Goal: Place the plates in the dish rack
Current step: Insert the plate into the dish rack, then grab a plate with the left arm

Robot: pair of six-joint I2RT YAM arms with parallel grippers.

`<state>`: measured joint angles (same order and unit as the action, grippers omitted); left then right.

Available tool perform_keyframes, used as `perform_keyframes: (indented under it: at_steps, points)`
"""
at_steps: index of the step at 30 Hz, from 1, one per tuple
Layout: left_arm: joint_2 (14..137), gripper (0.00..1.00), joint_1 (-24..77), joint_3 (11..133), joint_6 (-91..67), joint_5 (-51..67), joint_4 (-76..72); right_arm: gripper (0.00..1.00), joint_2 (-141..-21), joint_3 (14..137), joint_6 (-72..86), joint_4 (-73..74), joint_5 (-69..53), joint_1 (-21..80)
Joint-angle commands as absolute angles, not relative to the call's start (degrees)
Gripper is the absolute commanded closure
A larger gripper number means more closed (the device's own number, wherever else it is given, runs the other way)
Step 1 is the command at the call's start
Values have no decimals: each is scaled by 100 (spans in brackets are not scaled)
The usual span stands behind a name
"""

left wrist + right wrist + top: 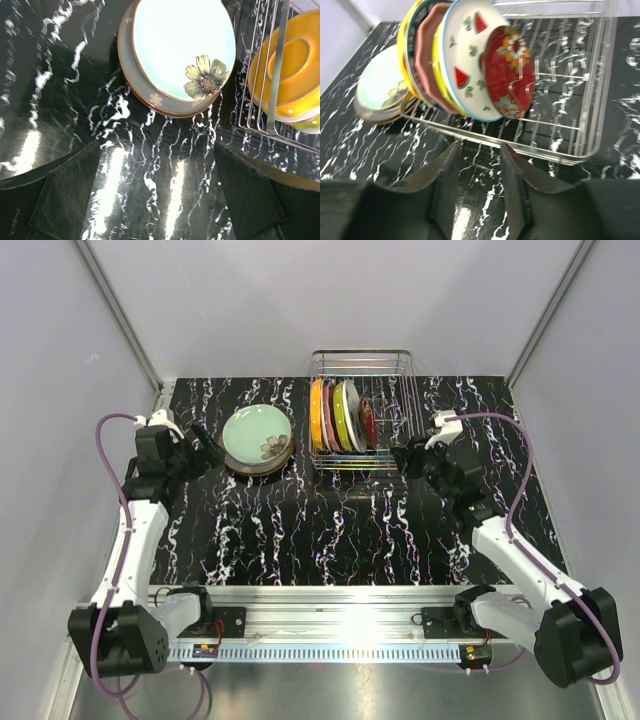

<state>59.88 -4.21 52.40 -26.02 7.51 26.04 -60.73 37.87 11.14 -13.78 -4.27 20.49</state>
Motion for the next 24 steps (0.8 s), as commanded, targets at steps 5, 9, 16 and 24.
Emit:
perform_keyframes:
  at_steps: [5,9,16,24]
  points:
    - [6986,1,-483,5634,-3593,2003,1566,63,-5617,3656,1468,-1573,720,2048]
    - [7759,12,-483,5897,-3779,2205,1284,68,-5458,3569,1547,-1591,756,2048]
    - [8928,28,-483,6599,-3938,2250,1116,73,-5353,3507,1626,-1643,765,2057]
    - [9861,45,-483,7058,-4034,2303,1274,78,-5221,3463,1644,-1670,765,2048]
